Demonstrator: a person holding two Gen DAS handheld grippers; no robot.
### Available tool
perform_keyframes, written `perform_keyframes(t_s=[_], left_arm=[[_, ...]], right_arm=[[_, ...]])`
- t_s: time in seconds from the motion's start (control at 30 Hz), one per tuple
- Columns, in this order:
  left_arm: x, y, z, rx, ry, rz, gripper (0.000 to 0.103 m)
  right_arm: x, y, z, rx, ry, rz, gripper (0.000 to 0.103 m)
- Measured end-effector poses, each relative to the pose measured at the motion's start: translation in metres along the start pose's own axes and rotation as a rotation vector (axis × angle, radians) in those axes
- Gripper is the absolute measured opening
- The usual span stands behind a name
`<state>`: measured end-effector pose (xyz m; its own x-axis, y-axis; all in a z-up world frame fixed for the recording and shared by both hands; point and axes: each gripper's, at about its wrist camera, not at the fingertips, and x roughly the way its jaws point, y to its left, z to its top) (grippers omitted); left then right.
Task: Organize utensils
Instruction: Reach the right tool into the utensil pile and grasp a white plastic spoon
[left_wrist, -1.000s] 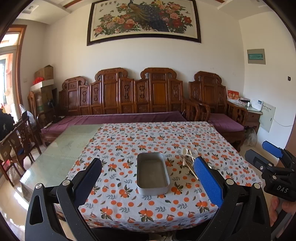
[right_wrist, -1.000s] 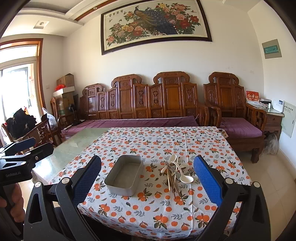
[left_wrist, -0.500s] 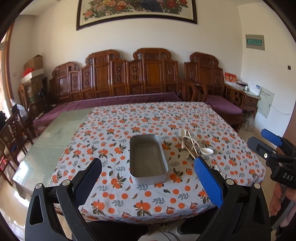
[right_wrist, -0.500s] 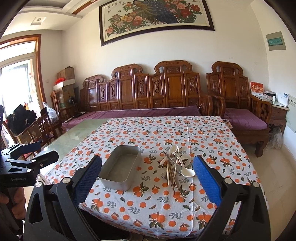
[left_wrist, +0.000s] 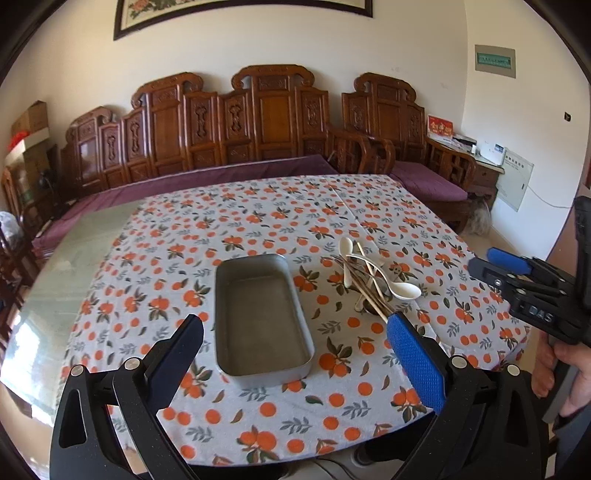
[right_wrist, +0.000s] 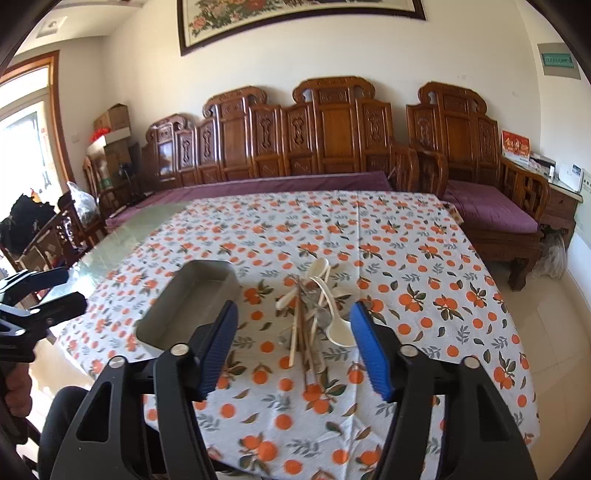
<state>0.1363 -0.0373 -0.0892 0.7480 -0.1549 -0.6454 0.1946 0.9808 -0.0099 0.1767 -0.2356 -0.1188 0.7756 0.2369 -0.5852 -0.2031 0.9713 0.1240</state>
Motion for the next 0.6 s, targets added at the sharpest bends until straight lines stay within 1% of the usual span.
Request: perform_keyframes(t_s=[0.1, 0.17, 0.3, 0.37, 0.47, 0.53, 0.6], left_arm=[[0.013, -0.001, 0.003, -0.006, 0.021, -0.015, 0.096], [0.023, -0.004, 0.004, -0.006, 0.032, -0.017, 0.095], [0.039, -0.009, 0.006, 0.007, 0.061, -0.024, 0.088], [0.049, -0.011, 0.007, 0.008, 0.074, -0.026, 0.085], [0.061, -0.014, 0.008, 0.008, 0.09, -0.029, 0.082], [0.069, -0.015, 0.008, 0.006, 0.101, -0.033, 0.08], [0.078, -0.018, 0.009, 0.008, 0.113, -0.035, 0.078]], right_arm=[[0.021, -0.012, 0.003, 0.007, 0.027, -0.003, 0.059], [0.036, -0.018, 0.005, 0.007, 0.045, -0.005, 0.058], [0.066, -0.031, 0.005, 0.019, 0.087, -0.001, 0.056], [0.087, -0.039, 0.003, 0.022, 0.118, -0.001, 0.055], [0.116, -0.049, 0.0, 0.028, 0.155, 0.011, 0.05], [0.136, -0.054, -0.003, 0.029, 0.183, 0.017, 0.043], [0.156, -0.058, -0.005, 0.022, 0.209, 0.035, 0.041]])
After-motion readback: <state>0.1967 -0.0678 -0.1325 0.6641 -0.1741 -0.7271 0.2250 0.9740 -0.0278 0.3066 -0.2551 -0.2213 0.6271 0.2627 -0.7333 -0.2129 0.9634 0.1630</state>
